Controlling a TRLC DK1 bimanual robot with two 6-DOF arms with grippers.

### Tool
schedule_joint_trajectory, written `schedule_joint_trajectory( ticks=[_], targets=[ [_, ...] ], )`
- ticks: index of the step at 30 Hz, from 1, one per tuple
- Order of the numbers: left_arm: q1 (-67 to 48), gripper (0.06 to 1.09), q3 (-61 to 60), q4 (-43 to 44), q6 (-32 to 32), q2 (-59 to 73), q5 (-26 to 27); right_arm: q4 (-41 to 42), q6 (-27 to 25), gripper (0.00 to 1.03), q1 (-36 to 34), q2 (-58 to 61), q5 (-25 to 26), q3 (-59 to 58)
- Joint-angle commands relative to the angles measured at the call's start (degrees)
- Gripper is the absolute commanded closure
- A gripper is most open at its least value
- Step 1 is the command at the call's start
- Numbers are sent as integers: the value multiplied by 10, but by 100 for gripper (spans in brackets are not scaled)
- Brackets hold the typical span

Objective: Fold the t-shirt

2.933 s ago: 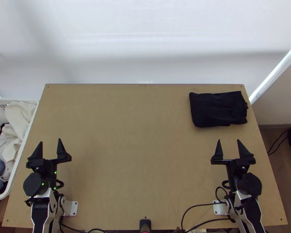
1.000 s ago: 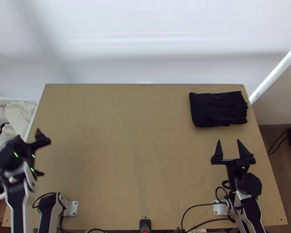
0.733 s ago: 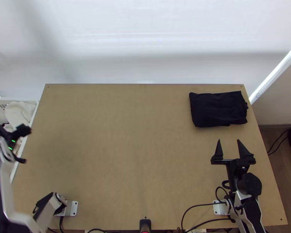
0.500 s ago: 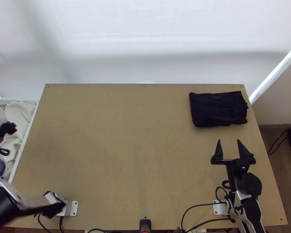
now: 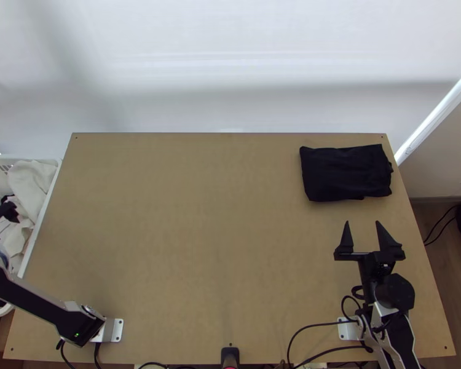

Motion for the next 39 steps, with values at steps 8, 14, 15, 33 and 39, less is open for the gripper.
schedule_joint_trajectory(
  ticks=[8,14,15,33,39],
  targets=[
    [-3,25,51,17,8,113,1,-8,10,5,-1,3,7,2],
    [-3,82,45,107,11,137,0,-8,10,5,-1,3,7,2],
    [-2,96,50,116,10,140,0,-8,10,5,-1,3,7,2],
    [-46,105,184,115,-97,-132,97,-8,10,5,-1,3,7,2],
    [-138,105,187,107,-123,-230,98,-8,10,5,-1,3,7,1]
  ],
)
